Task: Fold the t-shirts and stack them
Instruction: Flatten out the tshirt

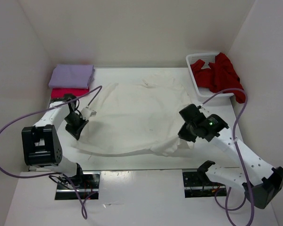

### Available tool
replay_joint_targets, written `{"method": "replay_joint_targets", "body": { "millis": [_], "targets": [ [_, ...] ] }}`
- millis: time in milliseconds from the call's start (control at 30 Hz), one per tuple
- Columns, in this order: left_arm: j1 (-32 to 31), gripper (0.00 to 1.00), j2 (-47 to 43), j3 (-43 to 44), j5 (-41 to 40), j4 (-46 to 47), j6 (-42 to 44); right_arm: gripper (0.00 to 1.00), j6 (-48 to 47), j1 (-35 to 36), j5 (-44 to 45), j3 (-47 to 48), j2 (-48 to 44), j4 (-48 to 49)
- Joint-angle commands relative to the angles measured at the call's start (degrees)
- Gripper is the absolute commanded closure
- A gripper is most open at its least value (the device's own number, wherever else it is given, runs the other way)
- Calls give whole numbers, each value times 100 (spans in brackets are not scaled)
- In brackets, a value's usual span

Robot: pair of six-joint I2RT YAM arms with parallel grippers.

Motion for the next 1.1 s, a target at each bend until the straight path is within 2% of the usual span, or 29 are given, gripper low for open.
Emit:
{"method": "replay_joint_targets", "body": {
  "millis": [0, 267, 433, 500, 667, 700, 733, 800, 833, 867, 900, 933, 967, 1000, 1033, 1067],
  "targets": [
    [38, 100, -269, -119, -27, -291, 140, 100, 441, 24, -93, -107, -310, -190],
    [38, 100, -269, 355, 614, -1020, 227, 100, 416, -256, 65, 156, -592, -567],
    [38, 100, -42, 759, 782, -890, 228, 100, -366, -1100, -101, 218, -593, -200],
    [38, 100, 195, 1102, 948, -889, 88, 100, -516, -1189, -172, 287, -487, -67],
    [38, 100, 302, 857, 686, -697, 87, 100, -570, -1241, -224, 219, -434, 3],
    [38, 100, 354, 856, 685, -644, 87, 100, -657, -1241, -225, 218, -434, 82],
    [38, 100, 459, 1204, 685, -643, 87, 100, -1066, -1529, -225, 331, -243, 205],
    [38, 100, 1169, 2300, 878, -590, -113, 100, -1822, -2073, -295, 1286, 397, 635],
    [38, 100, 1494, 3168, 1131, -834, -280, 100, -2531, -2633, -295, 1873, 827, 689],
    [38, 100, 2072, 5421, 1281, -932, -525, 100, -2782, -2856, -226, 3506, 1728, 559],
    [38, 100, 2278, 6601, 1439, -933, -815, 100, -2924, -2963, -86, 4514, 2137, 418],
    [90, 100, 2428, 7736, 1537, -733, -1453, 100, -2986, -2964, 507, 5577, 2506, 243],
    [91, 100, 2525, 8730, 1537, -505, -1703, 100, -3039, -2903, 792, 7772, 3171, 76],
    [91, 100, 2526, 10010, 1537, 72, -2010, 100, -3135, -2903, 1021, 8890, 3517, -361],
    [91, 100, 2526, 10354, 1598, 347, -2118, 100, -3188, -2816, 1545, 9998, 3878, -618],
    [91, 100, 2526, 10584, 1599, 533, -2206, 100, -3119, -2432, 1794, 10922, 4073, -707]
  ]
}}
